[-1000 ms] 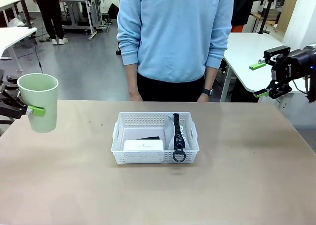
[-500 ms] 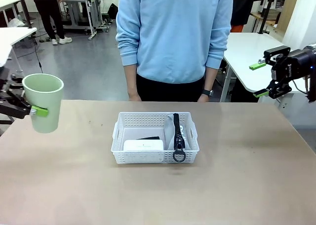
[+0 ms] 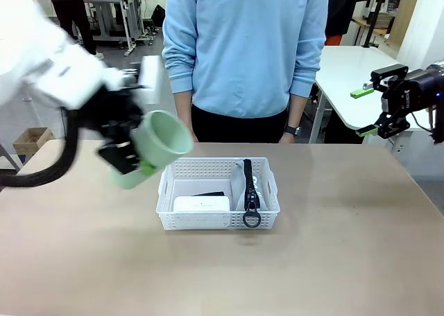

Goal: Efficiently arrange items inside the basket to fit them all.
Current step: Pick up the Reusable plastic cup and place it inside the Organizing basket.

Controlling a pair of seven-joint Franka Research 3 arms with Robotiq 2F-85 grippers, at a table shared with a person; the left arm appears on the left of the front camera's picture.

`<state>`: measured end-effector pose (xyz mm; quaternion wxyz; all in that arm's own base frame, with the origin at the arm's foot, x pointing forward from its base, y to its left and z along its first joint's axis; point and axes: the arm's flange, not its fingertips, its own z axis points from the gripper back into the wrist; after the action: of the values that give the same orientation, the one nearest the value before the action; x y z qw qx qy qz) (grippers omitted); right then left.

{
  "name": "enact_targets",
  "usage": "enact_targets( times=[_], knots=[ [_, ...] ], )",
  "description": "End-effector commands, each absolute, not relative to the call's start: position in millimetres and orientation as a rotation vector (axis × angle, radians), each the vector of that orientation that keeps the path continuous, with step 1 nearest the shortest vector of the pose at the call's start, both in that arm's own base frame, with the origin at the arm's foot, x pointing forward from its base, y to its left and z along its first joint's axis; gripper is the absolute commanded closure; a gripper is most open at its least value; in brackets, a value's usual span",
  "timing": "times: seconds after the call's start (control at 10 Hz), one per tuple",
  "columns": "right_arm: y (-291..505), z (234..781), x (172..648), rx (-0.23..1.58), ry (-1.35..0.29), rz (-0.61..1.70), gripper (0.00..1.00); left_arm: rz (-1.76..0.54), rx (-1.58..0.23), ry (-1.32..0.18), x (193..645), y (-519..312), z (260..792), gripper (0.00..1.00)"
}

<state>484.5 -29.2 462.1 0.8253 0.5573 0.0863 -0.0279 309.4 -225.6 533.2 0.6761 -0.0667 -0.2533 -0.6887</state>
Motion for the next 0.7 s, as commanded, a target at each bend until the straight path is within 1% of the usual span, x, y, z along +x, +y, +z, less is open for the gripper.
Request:
enact_targets(
  times=[0.0, 0.1, 0.3, 0.4, 0.5, 0.6],
  knots=[
    [-29.6, 464.5, 483.8, 1.175, 0.187, -0.05, 0.0, -1.482, -0.038, -0.388, 362.3, -266.0, 545.2, 0.13],
    [-29.6, 464.5, 483.8, 1.175, 0.187, -0.05, 0.0, -1.444, -0.033, -0.36, 376.2, -282.9, 548.9, 0.13],
    [-29.6, 464.5, 483.8, 1.175, 0.187, -0.05, 0.0, -1.392, -0.017, -0.354, 398.9, -301.2, 546.2, 0.13],
    [-29.6, 464.5, 483.8, 1.175, 0.187, -0.05, 0.0, -1.385, -0.05, -0.362, 406.4, -303.5, 544.0, 0.13],
    [-29.6, 464.5, 483.8, 1.175, 0.187, -0.05, 0.0, -1.416, 0.011, -0.372, 394.7, -293.2, 533.8, 0.13],
    [-29.6, 464.5, 483.8, 1.175, 0.187, -0.05, 0.0, -1.416, 0.011, -0.372, 394.7, -293.2, 533.8, 0.13]
  ],
)
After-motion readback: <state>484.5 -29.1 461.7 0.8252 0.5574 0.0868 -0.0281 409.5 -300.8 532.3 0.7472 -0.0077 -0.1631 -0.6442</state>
